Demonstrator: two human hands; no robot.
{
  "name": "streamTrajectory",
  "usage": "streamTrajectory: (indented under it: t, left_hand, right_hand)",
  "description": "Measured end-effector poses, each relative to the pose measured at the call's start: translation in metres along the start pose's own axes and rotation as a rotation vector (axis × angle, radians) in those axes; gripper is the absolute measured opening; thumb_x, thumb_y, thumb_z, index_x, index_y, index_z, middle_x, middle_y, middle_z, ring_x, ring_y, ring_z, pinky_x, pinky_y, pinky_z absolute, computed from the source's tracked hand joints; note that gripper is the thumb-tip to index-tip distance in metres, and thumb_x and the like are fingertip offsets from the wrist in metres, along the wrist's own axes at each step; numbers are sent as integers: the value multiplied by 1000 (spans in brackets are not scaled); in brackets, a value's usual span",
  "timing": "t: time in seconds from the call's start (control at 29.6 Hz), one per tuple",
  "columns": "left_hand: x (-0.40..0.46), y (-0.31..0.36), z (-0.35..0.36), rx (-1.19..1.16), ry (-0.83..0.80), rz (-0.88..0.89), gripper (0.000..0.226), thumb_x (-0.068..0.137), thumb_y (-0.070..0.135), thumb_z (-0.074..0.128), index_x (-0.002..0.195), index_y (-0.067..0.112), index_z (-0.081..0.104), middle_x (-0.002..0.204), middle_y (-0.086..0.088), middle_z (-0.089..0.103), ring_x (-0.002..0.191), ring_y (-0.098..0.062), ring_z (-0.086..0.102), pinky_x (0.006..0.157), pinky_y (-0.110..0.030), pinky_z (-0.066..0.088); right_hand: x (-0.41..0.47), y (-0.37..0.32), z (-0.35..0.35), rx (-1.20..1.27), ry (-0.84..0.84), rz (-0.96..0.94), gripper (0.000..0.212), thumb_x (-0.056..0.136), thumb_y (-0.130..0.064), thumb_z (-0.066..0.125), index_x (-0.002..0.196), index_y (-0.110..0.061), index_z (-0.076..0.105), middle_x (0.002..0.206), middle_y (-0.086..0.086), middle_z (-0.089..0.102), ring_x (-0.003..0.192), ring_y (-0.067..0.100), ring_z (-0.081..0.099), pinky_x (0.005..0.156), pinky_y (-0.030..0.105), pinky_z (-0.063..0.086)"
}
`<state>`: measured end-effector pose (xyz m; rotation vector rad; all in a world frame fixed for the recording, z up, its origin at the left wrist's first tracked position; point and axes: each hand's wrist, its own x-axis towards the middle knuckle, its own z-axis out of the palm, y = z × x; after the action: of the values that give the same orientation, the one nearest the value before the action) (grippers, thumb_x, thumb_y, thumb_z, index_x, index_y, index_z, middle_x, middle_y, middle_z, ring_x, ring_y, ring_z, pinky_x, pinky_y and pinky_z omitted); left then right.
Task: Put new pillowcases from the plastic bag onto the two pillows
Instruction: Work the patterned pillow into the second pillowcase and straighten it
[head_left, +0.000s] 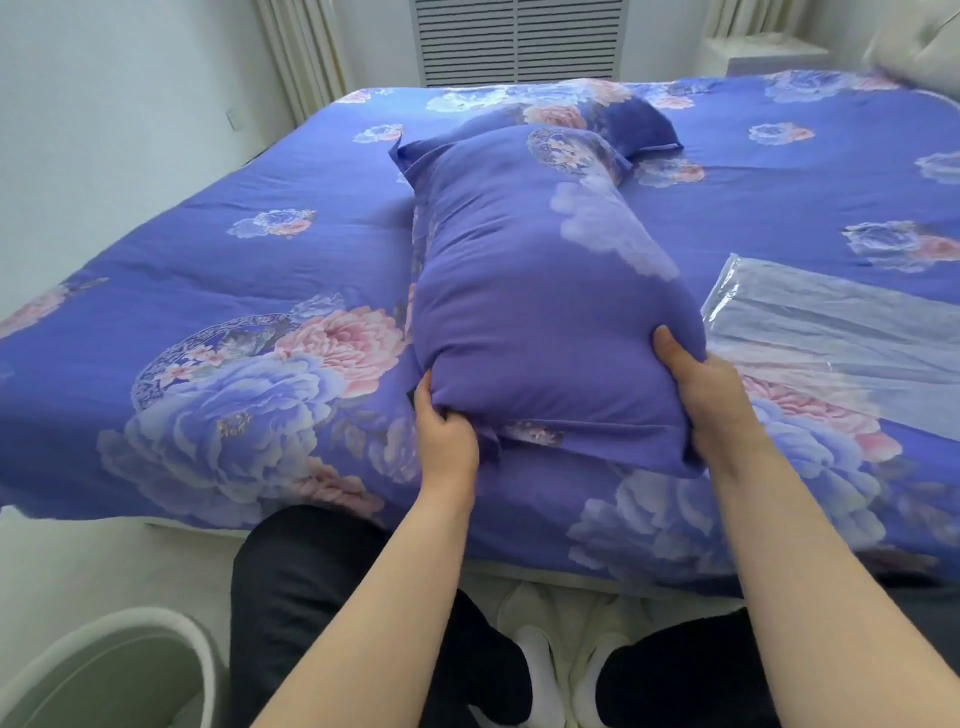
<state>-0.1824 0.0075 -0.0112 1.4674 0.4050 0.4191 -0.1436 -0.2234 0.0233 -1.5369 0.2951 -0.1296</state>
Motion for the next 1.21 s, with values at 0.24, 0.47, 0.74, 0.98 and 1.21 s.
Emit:
streamTrajectory:
  t: [0.24, 0.47, 0.74, 0.98, 1.21]
  left_hand:
    - [-10, -1, 13, -581, -337, -561, 35, 91, 1, 52, 121, 17, 52, 94, -9, 69, 77, -24, 65, 70, -43, 53]
    - [37, 47, -74, 1148, -203, 312, 61, 85, 5, 50, 141, 24, 34, 150, -7, 24, 125, -32, 46, 94, -42, 43]
    - [15, 132, -17, 987, -262, 724, 59, 83, 68, 37, 138, 47, 35, 158, 10, 8, 145, -22, 4, 114, -51, 18]
    - [46, 136, -81, 1179, -44, 445, 69, 80, 34, 68, 140, 29, 33, 146, -14, 24, 126, -43, 34, 103, -50, 33]
    - [64, 110, -133, 1273, -1, 209, 75, 90, 23, 54, 149, 37, 10, 143, -22, 19, 116, -48, 36, 100, -50, 32]
  right_hand:
    - [-22, -92, 32, -96, -115, -342, 21, 75, -38, 76, 69, -19, 70, 66, -15, 71, 59, -2, 63, 51, 14, 46]
    - [-37, -53, 67, -254, -187, -376, 10, 83, -33, 70, 85, -25, 64, 76, -22, 68, 69, -15, 59, 60, 6, 43]
    - [-50, -67, 121, -49, -875, -288, 37, 93, -2, 52, 129, -9, 51, 125, 7, 61, 119, 22, 56, 101, 38, 45]
    - [-9, -17, 127, -186, -228, 84, 15, 94, -21, 55, 95, -6, 60, 76, 5, 55, 68, 18, 49, 56, 21, 36]
    - [-19, 27, 164, -306, -453, 449, 63, 71, -57, 73, 103, -4, 60, 96, 10, 68, 86, 27, 66, 72, 36, 53]
